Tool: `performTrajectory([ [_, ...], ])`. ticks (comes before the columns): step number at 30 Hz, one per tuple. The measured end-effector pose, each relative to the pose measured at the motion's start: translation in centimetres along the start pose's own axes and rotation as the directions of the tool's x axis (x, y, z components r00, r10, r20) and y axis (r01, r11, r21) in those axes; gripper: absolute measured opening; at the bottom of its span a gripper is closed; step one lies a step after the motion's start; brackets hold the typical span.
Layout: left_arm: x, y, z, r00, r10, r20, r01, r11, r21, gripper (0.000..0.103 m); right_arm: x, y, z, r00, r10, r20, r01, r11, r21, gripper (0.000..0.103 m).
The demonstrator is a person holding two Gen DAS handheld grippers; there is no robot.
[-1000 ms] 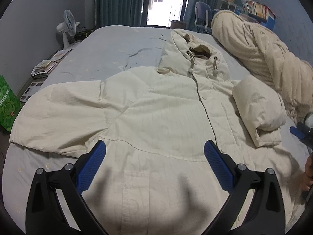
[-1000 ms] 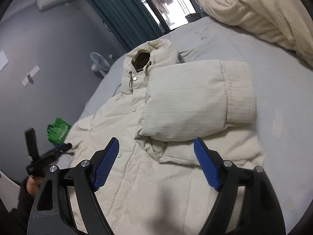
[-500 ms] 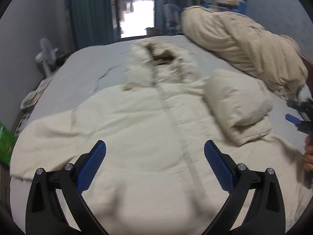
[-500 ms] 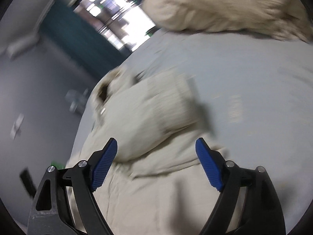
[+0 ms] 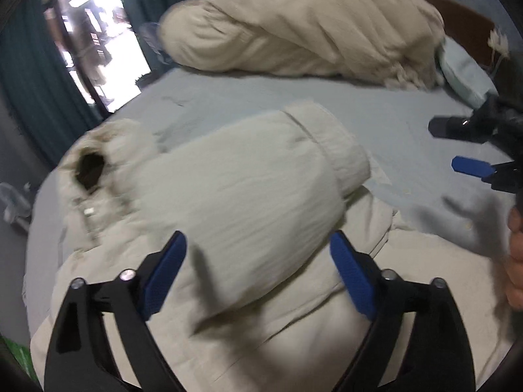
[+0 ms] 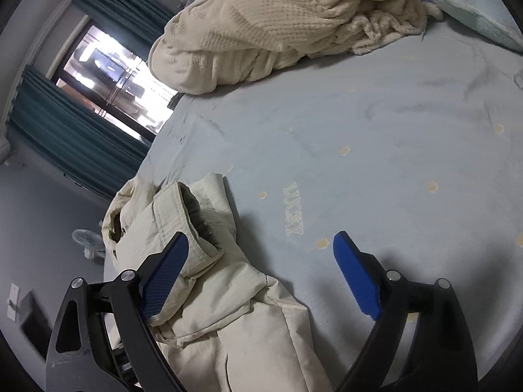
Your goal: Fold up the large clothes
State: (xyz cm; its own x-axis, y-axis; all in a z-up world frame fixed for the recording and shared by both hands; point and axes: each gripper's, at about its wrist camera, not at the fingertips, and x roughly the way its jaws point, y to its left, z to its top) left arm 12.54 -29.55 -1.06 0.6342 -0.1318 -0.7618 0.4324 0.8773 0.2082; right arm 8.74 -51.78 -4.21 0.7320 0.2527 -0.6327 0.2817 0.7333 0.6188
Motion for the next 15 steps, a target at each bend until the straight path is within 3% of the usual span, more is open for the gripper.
performTrajectory([
  [4, 3.7, -2.1, 0.7, 0.997, 0.053, -0.047, -0.049, 0.995, 0.082, 0.080, 0.3, 0.2, 0.1, 1.000, 0.011, -0.015, -0.011, 1.000, -0.004, 0.087],
  [5, 4.1, -2.1, 0.8, 0.997, 0.062, -0.052, -0.057, 0.995, 0.086, 0.076, 0.4, 0.2, 0.1, 1.000, 0.014, -0.020, -0.014, 1.000, -0.001, 0.087],
  [7, 4.5, -1.6, 0.9, 0.996, 0.073, -0.060, -0.069, 0.995, 0.072, 0.056, 0.7, 0.1, 0.2, 0.999, 0.022, -0.035, -0.022, 1.000, 0.007, 0.087],
  [8, 4.4, -1.0, 1.0, 0.995, 0.082, -0.055, -0.079, 0.995, 0.058, 0.033, 0.9, 0.1, 0.2, 0.999, 0.022, -0.041, -0.022, 1.000, 0.008, 0.087],
  [9, 3.9, -0.3, 1.2, 0.995, 0.090, -0.045, -0.088, 0.996, 0.029, 0.019, 1.0, 0.2, 0.3, 0.999, 0.021, -0.046, -0.020, 1.000, 0.007, 0.087],
  [11, 2.7, 1.1, 1.3, 0.997, 0.074, -0.017, -0.074, 0.997, -0.023, 0.009, 1.3, 0.4, 0.2, 0.998, 0.025, -0.060, -0.025, 1.000, -0.003, 0.087],
  [15, -0.9, 4.9, 1.1, 0.992, 0.095, 0.080, -0.083, 0.987, -0.139, 0.006, 1.5, 0.8, 0.2, 0.997, 0.028, -0.069, -0.029, 0.999, -0.016, 0.087],
])
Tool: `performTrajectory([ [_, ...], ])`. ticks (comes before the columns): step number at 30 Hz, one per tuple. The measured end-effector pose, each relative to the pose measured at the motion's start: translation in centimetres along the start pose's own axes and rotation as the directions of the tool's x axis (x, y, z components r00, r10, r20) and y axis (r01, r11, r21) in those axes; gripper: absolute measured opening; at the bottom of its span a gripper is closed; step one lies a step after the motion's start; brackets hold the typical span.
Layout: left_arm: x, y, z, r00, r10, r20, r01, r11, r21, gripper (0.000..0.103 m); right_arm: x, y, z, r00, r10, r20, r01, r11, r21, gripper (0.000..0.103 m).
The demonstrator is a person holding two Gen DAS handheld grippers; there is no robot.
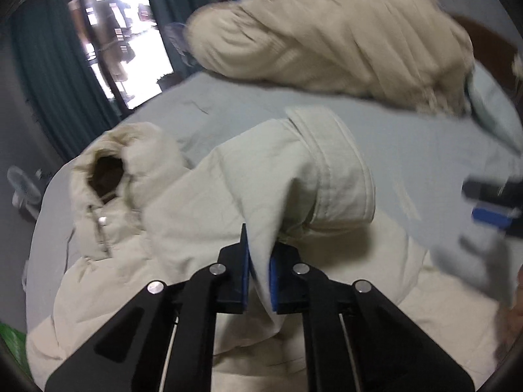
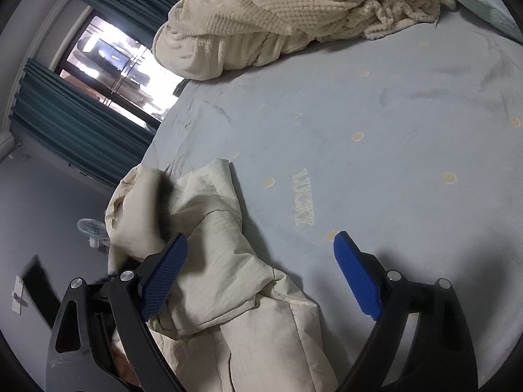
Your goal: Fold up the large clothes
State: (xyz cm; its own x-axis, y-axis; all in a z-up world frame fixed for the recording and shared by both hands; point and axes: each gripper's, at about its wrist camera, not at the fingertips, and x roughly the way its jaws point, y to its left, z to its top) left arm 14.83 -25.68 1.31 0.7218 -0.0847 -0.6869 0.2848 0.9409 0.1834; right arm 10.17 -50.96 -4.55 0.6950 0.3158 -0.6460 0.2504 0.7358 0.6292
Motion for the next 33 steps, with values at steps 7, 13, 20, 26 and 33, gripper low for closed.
performTrajectory([
  [7, -5.2, 7.3, -1.5, 0.994, 0.032, 0.106, -0.013, 0.984, -0.176, 0.005, 0.2, 0.5, 0.0, 1.000, -0.006, -0.011, 0.006, 1.000, -0.023, 0.087],
  [13, -9.1, 12.2, -5.5, 0.986, 0.059, 0.155, -0.006, 0.948, -0.319, 0.005, 0.3, 1.1, -0.2, 1.000, -0.008, -0.018, 0.007, 0.999, -0.052, 0.087],
  [20, -9.4, 16.2, -11.7, 0.996, 0.044, 0.080, -0.003, 0.892, -0.452, 0.005, 0.4, 1.6, -0.3, 1.000, -0.015, -0.018, 0.014, 0.997, -0.072, 0.087],
  [26, -7.1, 19.9, -16.5, 0.998, -0.035, -0.049, -0.001, 0.805, -0.594, 0.022, 0.5, 1.5, -0.3, 0.999, -0.024, -0.022, 0.023, 0.997, -0.080, 0.087],
  [33, -7.8, 23.5, -19.4, 0.993, -0.023, -0.119, -0.062, 0.742, -0.667, 0.049, 0.8, 1.8, -0.5, 0.999, -0.028, -0.036, 0.025, 0.995, -0.094, 0.087],
])
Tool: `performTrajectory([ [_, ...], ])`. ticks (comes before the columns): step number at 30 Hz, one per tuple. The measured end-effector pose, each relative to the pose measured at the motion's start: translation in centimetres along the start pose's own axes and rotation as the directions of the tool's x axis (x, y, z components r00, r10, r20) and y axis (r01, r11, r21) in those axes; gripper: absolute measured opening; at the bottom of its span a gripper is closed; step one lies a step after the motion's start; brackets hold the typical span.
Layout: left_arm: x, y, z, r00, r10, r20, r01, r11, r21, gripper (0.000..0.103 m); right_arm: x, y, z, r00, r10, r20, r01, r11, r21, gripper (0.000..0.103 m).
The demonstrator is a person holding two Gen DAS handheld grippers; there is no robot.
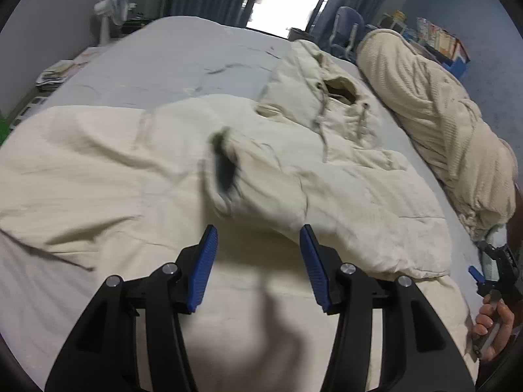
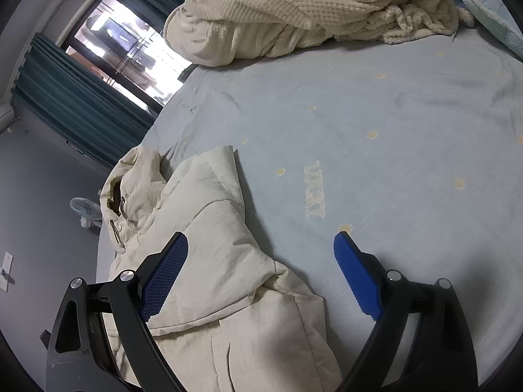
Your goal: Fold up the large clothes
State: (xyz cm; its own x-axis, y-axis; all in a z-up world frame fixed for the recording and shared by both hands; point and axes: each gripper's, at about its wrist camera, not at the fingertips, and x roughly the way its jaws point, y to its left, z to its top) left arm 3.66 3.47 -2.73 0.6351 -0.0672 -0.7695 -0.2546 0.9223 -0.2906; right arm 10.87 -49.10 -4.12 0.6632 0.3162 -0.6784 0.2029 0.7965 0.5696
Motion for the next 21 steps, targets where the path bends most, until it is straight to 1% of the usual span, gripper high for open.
performTrajectory([
  [2, -0.4, 0.4, 0.2, 1.000, 0.017, -0.012, -0.017, 1.000, 0.001, 0.049, 0.1, 0.3, -0.1, 1.000, -0.001, -0.003, 0.001, 1.000, -0.014, 0.087],
  [5, -1.3, 1.2, 0.3, 0.999, 0.048, -0.006, -0.048, 0.999, 0.000, 0.051, 0.2, 0.8, -0.3, 1.000, -0.007, -0.008, 0.007, 0.999, -0.034, 0.087],
  [7, -2.0, 2.0, 0.3, 0.998, 0.062, 0.011, -0.062, 0.998, -0.007, 0.053, 0.2, 1.1, -0.4, 1.000, -0.006, -0.011, 0.006, 0.999, -0.044, 0.087],
  [10, -2.9, 2.9, 0.5, 0.994, 0.100, 0.043, -0.100, 0.995, 0.003, 0.057, 0.2, 1.3, -0.6, 1.000, -0.008, -0.016, 0.008, 0.998, -0.056, 0.087],
  [12, -3.5, 4.0, 1.0, 0.990, 0.122, 0.067, -0.121, 0.992, -0.022, 0.067, 0.1, 1.3, -0.7, 1.000, -0.009, -0.016, 0.008, 0.998, -0.055, 0.089],
  [14, -4.3, 5.8, 1.4, 0.985, 0.149, 0.088, -0.143, 0.987, -0.076, 0.071, 0.1, 1.4, -0.7, 1.000, -0.009, -0.014, 0.008, 0.999, -0.052, 0.090],
  [15, -4.7, 7.0, 1.8, 0.978, 0.183, 0.100, -0.173, 0.979, -0.109, 0.074, 0.1, 1.4, -0.7, 1.000, -0.009, -0.014, 0.008, 0.999, -0.052, 0.090],
  [17, -5.2, 8.8, 2.3, 0.962, 0.247, 0.114, -0.230, 0.962, -0.146, 0.077, 0.1, 1.5, -0.7, 1.000, -0.007, -0.016, 0.006, 0.998, -0.056, 0.090],
  [18, -5.6, 10.3, 2.7, 0.951, 0.284, 0.119, -0.262, 0.950, -0.170, 0.078, 0.1, 1.5, -0.8, 1.000, -0.007, -0.016, 0.006, 0.998, -0.057, 0.090],
  [21, -6.1, 13.4, 3.1, 0.925, 0.361, 0.115, -0.331, 0.917, -0.222, 0.079, 0.0, 1.7, -0.9, 1.000, -0.003, -0.016, 0.001, 0.998, -0.067, 0.090],
])
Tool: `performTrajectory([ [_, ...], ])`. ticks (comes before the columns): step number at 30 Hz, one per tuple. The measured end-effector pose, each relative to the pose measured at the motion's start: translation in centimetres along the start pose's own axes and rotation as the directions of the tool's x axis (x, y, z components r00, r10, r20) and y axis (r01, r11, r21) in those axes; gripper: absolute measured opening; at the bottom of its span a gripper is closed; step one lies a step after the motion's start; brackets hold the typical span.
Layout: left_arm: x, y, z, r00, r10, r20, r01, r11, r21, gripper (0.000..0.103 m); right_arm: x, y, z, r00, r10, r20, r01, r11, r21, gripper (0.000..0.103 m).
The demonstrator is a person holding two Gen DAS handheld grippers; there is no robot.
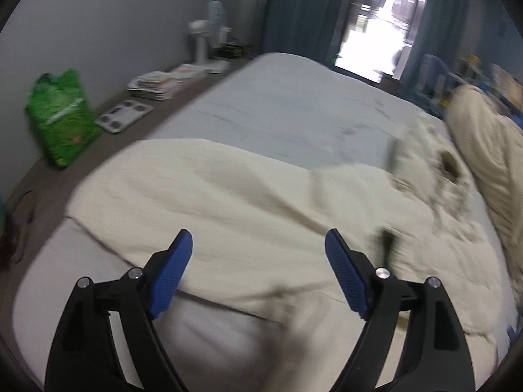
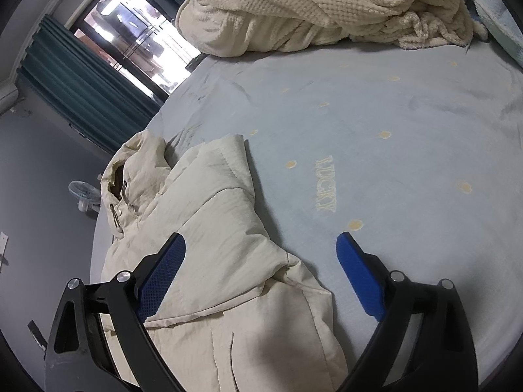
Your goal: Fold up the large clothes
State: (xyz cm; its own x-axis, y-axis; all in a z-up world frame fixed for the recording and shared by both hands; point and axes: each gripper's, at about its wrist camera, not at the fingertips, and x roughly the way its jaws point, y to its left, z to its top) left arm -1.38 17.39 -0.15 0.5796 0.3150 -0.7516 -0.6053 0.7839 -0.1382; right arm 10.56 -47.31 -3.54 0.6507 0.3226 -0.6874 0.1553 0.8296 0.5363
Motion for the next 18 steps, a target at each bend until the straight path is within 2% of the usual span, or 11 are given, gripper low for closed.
performTrajectory([
  [2, 0.8, 2.5, 0.4, 1.000, 0.026, -0.017, -0.028, 0.997, -0.071, 0.079, 0.0, 0.1, 0.0, 1.000, 0.003, -0.001, -0.003, 1.000, -0.002, 0.090],
  [5, 1.7, 6.0, 0.4, 0.998, 0.033, -0.047, -0.042, 0.979, -0.201, 0.079, -0.1, 0.2, 0.0, 1.000, 0.008, -0.002, -0.008, 1.000, -0.005, 0.090],
  [9, 2.3, 9.4, -0.3, 0.997, 0.000, -0.074, -0.027, 0.934, -0.355, 0.079, -0.4, 0.3, -0.1, 1.000, 0.017, 0.003, -0.017, 1.000, -0.009, 0.090],
  [12, 2.4, 10.3, -0.7, 0.997, -0.023, -0.080, -0.012, 0.912, -0.411, 0.079, -0.4, 0.3, -0.1, 1.000, 0.025, -0.001, -0.025, 1.000, -0.007, 0.090],
  [18, 2.4, 11.2, -1.2, 0.996, -0.024, -0.081, -0.013, 0.906, -0.423, 0.079, -0.4, 0.4, -0.1, 0.999, 0.037, -0.002, -0.037, 0.999, -0.003, 0.090],
])
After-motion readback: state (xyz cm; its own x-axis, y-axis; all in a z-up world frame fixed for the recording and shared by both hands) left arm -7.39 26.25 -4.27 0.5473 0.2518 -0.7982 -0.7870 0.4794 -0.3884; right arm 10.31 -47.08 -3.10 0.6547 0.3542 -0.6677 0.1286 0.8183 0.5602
